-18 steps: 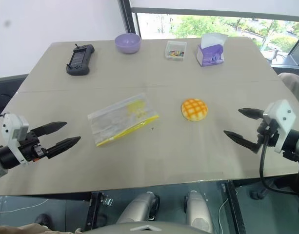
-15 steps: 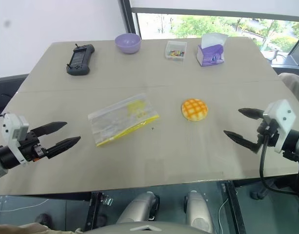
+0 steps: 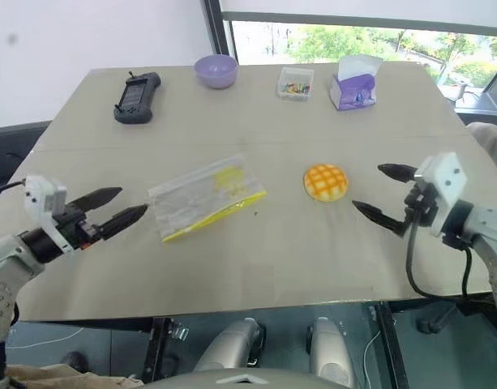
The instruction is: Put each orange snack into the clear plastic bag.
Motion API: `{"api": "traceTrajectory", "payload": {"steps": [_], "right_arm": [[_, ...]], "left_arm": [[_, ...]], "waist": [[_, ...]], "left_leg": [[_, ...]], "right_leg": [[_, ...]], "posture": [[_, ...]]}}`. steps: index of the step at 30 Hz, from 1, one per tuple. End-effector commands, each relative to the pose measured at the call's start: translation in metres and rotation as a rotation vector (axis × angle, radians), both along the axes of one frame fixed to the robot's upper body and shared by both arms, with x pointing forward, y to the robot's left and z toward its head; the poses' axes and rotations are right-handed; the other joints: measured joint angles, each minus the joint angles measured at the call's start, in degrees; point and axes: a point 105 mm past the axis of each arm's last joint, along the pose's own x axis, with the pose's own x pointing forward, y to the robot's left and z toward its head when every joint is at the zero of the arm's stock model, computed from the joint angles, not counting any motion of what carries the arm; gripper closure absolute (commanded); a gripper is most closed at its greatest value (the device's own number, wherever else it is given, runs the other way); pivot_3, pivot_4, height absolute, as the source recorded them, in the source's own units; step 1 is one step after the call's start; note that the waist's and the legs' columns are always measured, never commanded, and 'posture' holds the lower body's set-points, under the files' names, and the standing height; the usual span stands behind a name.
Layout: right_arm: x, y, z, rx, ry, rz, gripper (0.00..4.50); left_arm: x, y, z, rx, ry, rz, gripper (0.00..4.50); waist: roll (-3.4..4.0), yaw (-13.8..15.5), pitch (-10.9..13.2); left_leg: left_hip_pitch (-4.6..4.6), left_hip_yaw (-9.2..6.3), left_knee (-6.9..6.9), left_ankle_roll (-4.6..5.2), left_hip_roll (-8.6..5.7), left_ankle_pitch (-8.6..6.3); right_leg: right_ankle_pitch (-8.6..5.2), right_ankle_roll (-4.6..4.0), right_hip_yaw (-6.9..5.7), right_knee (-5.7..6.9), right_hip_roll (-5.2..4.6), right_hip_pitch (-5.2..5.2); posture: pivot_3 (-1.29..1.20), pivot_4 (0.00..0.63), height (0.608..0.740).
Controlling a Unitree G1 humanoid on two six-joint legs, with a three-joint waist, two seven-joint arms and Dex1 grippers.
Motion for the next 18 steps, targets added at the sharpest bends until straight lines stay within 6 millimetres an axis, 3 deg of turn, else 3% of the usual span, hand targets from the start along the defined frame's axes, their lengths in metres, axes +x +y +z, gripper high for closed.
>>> {"api": "traceTrajectory", "payload": {"steps": [1,6,10,18], "right_arm": [[0.000,0.012,0.002,0.020,-0.033,0.038,0.00],[0.000,0.025,-0.002,0.041,-0.039,0.064,0.00],[-0.003,0.035,-0.003,0.044,-0.026,0.107,0.00],[-0.009,0.046,-0.004,0.049,-0.028,0.117,0.00]], "left_arm": [[-0.014,0.007,-0.007,-0.185,0.223,0.070,0.05],[-0.031,0.024,-0.029,-0.466,0.484,0.156,0.05],[-0.037,0.032,-0.044,-0.535,0.591,0.236,0.05],[-0.020,0.023,-0.046,-0.598,0.641,0.245,0.05]], "waist": [[-0.01,-0.1,0.0],[0.01,-0.4,0.0],[0.01,-0.4,0.0],[0.03,0.3,0.0]], "left_leg": [[0.00,-0.01,-0.01,0.00,0.00,0.00],[0.00,-0.04,-0.01,-0.02,-0.03,0.01],[0.02,-0.04,-0.01,-0.03,-0.07,0.01],[0.07,-0.07,-0.01,-0.25,-0.09,0.13]], "right_leg": [[0.00,0.00,0.01,0.02,0.01,-0.01],[-0.01,0.01,-0.02,0.07,0.15,-0.08],[0.00,0.01,-0.01,0.10,0.15,-0.07],[0.00,0.00,-0.02,0.12,0.08,-0.04]], "posture": [[0.00,0.150,0.740],[0.00,0.150,0.740],[0.00,0.150,0.740],[0.00,0.150,0.740]]}}
